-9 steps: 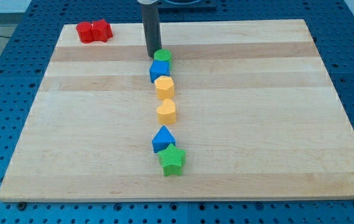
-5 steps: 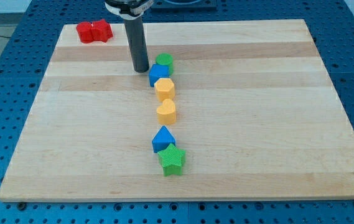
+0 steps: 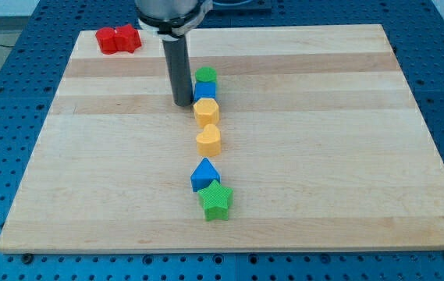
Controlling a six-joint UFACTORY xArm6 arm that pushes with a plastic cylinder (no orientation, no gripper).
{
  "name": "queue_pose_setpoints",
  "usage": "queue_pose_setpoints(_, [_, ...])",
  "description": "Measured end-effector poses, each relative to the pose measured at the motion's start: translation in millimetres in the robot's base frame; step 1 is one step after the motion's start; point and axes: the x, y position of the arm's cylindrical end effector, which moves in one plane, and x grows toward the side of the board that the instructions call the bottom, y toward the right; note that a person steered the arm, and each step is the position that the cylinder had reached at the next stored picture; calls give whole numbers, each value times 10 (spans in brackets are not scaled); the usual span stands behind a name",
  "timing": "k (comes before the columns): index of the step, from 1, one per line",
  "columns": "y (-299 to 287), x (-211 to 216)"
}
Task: Move the red star above to the green circle
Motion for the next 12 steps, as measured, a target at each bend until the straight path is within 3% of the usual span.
queue_pose_setpoints(1, [-785,-117])
queue_pose_setpoints(2, [-1670,-502])
queue_pose_setpoints(3, [-2059,-944])
queue_pose_setpoints(4, [-2061,-1253])
queue_pose_setpoints(5, [-2028,-1655])
queue_pose_setpoints(6, [-1682,-1739])
queue_pose_setpoints(9, [-224,-1377])
queue_pose_setpoints(12, [256,-1108])
